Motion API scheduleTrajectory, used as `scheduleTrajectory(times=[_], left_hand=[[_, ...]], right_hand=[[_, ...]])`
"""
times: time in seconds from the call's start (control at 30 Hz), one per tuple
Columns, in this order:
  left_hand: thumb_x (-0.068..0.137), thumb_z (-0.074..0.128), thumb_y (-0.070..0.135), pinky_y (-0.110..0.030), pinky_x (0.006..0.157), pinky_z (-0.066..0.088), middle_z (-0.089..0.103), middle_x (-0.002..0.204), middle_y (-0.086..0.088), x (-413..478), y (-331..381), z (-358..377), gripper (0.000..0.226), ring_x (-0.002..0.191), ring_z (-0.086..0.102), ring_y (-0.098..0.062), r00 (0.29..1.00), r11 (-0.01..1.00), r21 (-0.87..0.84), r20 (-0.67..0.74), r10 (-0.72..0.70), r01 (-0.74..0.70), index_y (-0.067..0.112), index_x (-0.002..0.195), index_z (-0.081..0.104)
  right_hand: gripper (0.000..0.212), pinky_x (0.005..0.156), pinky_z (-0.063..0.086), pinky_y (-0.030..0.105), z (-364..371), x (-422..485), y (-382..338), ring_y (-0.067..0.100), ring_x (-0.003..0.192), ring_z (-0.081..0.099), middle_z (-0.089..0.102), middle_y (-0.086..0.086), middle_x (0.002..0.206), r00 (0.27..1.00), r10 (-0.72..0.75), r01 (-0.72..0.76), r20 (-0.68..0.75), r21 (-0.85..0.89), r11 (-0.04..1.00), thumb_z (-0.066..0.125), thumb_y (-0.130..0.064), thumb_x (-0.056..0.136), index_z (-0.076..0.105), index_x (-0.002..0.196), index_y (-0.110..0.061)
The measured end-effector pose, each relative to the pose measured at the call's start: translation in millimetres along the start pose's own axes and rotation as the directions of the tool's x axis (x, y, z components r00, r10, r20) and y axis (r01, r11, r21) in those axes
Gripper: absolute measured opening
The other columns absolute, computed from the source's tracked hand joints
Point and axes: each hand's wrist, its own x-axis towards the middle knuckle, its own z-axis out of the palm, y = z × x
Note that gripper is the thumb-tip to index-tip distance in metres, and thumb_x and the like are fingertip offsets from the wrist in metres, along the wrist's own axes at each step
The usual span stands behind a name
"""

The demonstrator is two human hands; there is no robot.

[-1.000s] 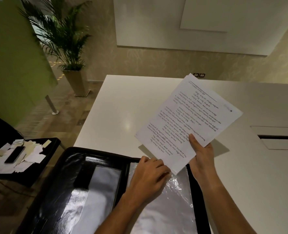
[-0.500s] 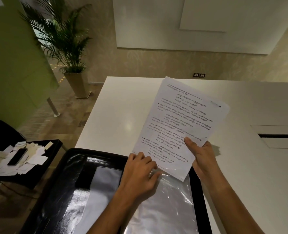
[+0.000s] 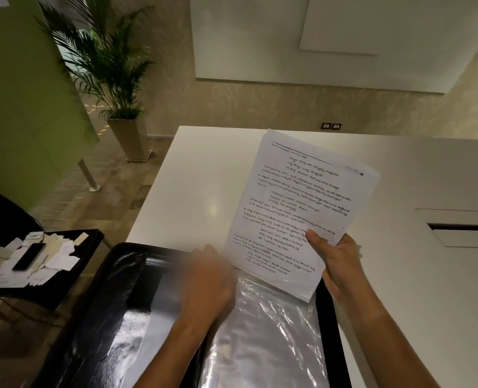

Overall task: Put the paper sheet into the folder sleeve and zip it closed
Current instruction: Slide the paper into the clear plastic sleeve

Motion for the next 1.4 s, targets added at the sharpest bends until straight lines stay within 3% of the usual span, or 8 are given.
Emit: scheduleTrajectory(times=[0.13,0.27,0.47,0.6,0.8,1.0,1.13,1.4], left_hand=[[0.086,0.07,0.033,-0.037,0.089,0.047,0.06,0.123,0.007,1,-4,-2,0.013,0.112,0.052,-0.018,1.0,0.997,-0.072,0.007,0.003,-0.003,0.031,0.087,0.083],[0.089,0.08,0.031,-0.036,0.095,0.043,0.06,0.142,0.01,-2,-7,0,0.007,0.122,0.052,-0.016,0.999,0.995,-0.102,0.034,0.004,-0.001,0.029,0.083,0.084],[0.083,0.086,0.025,-0.032,0.095,0.038,0.057,0.135,0.022,0,-8,-2,0.008,0.118,0.049,-0.008,0.997,0.97,-0.232,0.037,-0.072,0.078,0.029,0.076,0.084],[0.083,0.087,0.028,-0.029,0.095,0.041,0.049,0.129,0.033,4,-9,-5,0.009,0.11,0.038,0.001,0.988,0.939,-0.312,0.082,-0.128,0.147,0.036,0.078,0.085],[0.083,0.088,0.031,-0.03,0.101,0.033,0.061,0.138,0.024,12,-8,-7,0.007,0.121,0.049,-0.004,0.99,0.959,-0.261,0.117,-0.084,0.112,0.034,0.081,0.082],[0.083,0.083,0.024,-0.043,0.104,0.04,0.072,0.095,0.022,16,-7,-11,0.013,0.105,0.057,-0.007,0.987,0.954,-0.293,0.158,-0.025,0.071,0.034,0.076,0.077],[0.076,0.079,0.027,-0.05,0.101,0.048,0.071,0.082,0.018,18,-6,-14,0.021,0.097,0.061,-0.006,0.985,0.928,-0.37,0.173,0.023,0.044,0.042,0.067,0.066],[0.083,0.085,0.038,-0.042,0.108,0.039,0.074,0.088,0.02,21,-9,-9,0.015,0.108,0.054,0.006,0.981,0.909,-0.406,0.195,-0.018,0.097,0.035,0.076,0.072]], right_hand=[[0.034,0.084,0.071,0.044,5,0,-4,0.032,0.109,0.084,0.085,0.012,0.125,0.999,-0.046,0.045,-0.024,-0.044,0.998,0.087,-0.014,0.085,0.085,0.118,-0.023],[0.028,0.085,0.069,0.032,9,3,-4,0.027,0.11,0.084,0.086,0.007,0.122,0.992,-0.124,0.124,0.012,-0.154,0.98,0.084,-0.007,0.097,0.086,0.118,-0.024],[0.024,0.084,0.065,0.018,16,6,0,0.013,0.104,0.085,0.089,-0.004,0.11,0.969,-0.239,0.244,0.059,-0.338,0.909,0.086,-0.016,0.097,0.089,0.11,-0.036],[0.017,0.081,0.063,0.019,18,7,2,0.009,0.095,0.084,0.089,-0.004,0.1,0.955,-0.292,0.287,0.047,-0.386,0.877,0.087,-0.019,0.096,0.09,0.103,-0.035],[0.027,0.087,0.067,0.025,20,4,-2,0.016,0.105,0.084,0.088,-0.002,0.112,0.971,-0.206,0.235,0.117,-0.35,0.907,0.085,-0.013,0.097,0.089,0.109,-0.038],[0.034,0.092,0.069,0.044,11,10,-8,0.034,0.116,0.082,0.083,0.012,0.13,0.98,-0.044,0.081,0.196,-0.185,0.979,0.088,-0.016,0.095,0.083,0.128,-0.021],[0.034,0.093,0.069,0.051,4,23,-2,0.035,0.115,0.083,0.084,0.01,0.129,0.984,-0.046,0.089,0.171,-0.255,0.963,0.086,-0.019,0.097,0.081,0.131,-0.022],[0.037,0.095,0.068,0.035,-5,31,3,0.021,0.119,0.082,0.083,-0.002,0.133,0.976,-0.084,0.157,0.199,-0.385,0.91,0.082,-0.028,0.102,0.076,0.138,-0.033]])
